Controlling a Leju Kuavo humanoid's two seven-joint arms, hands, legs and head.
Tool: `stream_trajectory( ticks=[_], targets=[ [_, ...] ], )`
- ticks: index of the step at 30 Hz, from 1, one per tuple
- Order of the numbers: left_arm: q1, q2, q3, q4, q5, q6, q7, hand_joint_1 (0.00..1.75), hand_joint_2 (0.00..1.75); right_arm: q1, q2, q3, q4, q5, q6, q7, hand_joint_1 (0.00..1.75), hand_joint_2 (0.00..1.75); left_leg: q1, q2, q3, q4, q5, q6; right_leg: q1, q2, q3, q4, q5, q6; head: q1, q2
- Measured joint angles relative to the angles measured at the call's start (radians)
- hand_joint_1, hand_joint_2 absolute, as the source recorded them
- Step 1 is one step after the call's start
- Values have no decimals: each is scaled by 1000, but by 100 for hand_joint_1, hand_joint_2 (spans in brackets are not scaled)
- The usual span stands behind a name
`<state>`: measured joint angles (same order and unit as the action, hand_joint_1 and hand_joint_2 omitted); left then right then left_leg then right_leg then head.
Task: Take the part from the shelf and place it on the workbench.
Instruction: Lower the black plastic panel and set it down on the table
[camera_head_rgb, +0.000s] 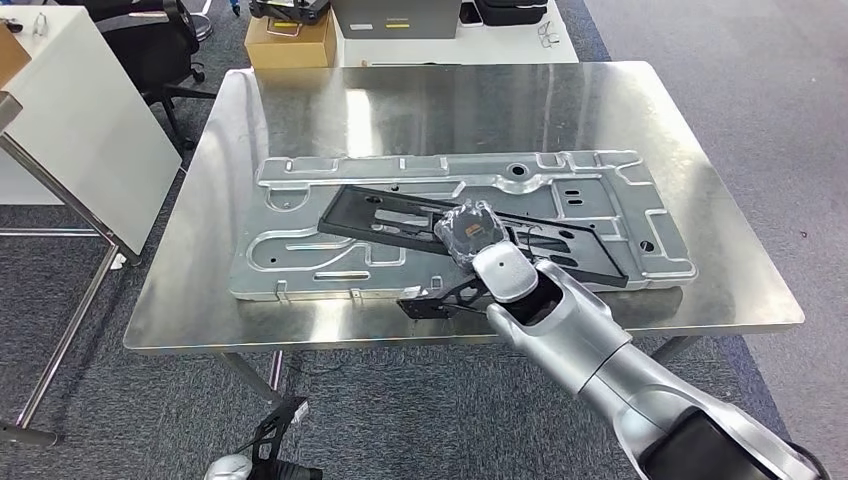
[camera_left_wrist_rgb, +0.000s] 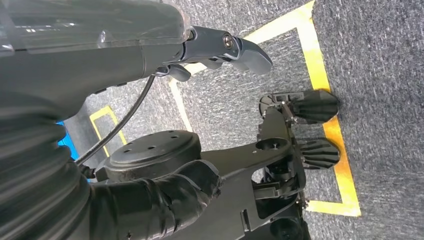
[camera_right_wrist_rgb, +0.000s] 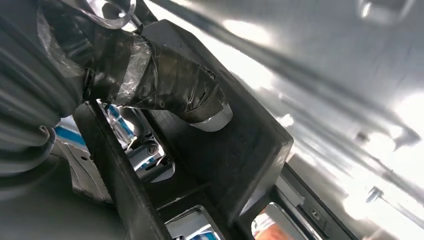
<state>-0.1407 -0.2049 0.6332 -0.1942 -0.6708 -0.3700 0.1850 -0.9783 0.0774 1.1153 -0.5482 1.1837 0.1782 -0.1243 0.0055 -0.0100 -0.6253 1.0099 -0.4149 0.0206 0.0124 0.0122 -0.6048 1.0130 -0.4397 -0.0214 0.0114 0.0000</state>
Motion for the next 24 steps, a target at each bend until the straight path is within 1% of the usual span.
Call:
stream_trajectory(
  ticks=[8, 15, 24],
  targets=[
    [0, 0, 0, 0, 3, 0, 0, 0, 175, 2, -6, 38, 40, -4, 4, -11, 175, 175, 0, 0, 0, 0, 0, 0, 0, 0, 0, 0, 0, 0, 0, 0],
    [0, 0, 0, 0, 7, 0, 5, 0, 175, 7, -21, 49, 69, -15, 5, -26, 175, 175, 0, 0, 1, 0, 0, 0, 0, 0, 0, 0, 0, 0, 0, 0],
    [0, 0, -5, 0, 11, 2, 3, 0, 175, 7, -22, 56, 77, -17, 7, -34, 175, 175, 0, 0, 2, 0, 0, -1, 0, 0, 2, 0, 0, 0, 0, 0]
  ],
)
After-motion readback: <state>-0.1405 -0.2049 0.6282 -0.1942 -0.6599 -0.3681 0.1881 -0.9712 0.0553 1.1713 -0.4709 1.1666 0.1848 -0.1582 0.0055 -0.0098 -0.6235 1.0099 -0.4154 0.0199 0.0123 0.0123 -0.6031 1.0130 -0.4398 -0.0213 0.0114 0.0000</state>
